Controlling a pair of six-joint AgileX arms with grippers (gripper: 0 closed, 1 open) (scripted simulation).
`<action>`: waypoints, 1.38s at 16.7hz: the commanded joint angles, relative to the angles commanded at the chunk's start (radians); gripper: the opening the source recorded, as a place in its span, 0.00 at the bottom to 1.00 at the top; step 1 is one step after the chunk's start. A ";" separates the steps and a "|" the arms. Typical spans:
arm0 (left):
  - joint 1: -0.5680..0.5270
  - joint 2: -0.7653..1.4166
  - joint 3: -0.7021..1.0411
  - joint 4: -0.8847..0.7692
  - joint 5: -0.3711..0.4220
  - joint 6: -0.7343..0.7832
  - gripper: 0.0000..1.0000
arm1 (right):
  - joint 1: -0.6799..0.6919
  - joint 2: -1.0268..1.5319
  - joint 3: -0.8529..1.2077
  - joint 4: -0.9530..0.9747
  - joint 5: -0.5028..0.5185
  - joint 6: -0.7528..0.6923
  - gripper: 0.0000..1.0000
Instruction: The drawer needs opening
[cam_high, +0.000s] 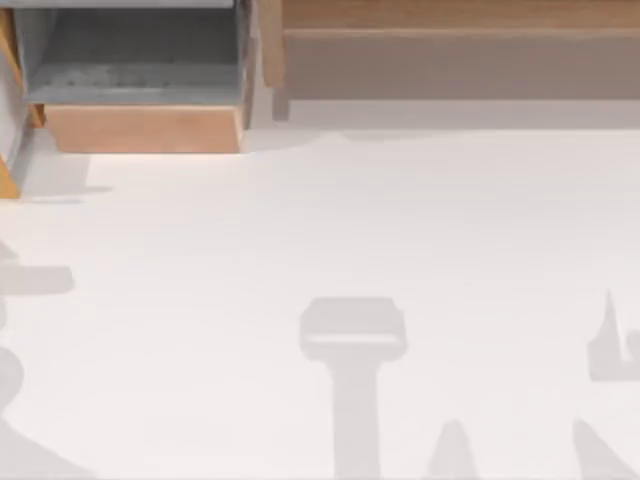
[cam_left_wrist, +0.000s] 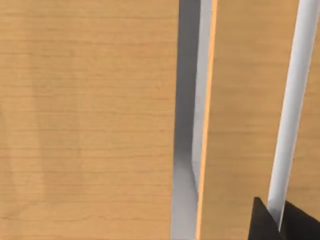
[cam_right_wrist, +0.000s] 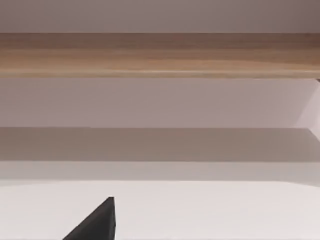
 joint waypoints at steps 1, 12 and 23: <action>0.013 -0.014 -0.031 0.018 0.011 0.002 0.00 | 0.000 0.000 0.000 0.000 0.000 0.000 1.00; 0.083 -0.063 -0.165 0.094 0.084 0.005 0.00 | 0.000 0.000 0.000 0.000 0.000 0.000 1.00; 0.153 -0.111 -0.278 0.163 0.149 0.012 0.23 | 0.000 0.000 0.000 0.000 0.000 0.000 1.00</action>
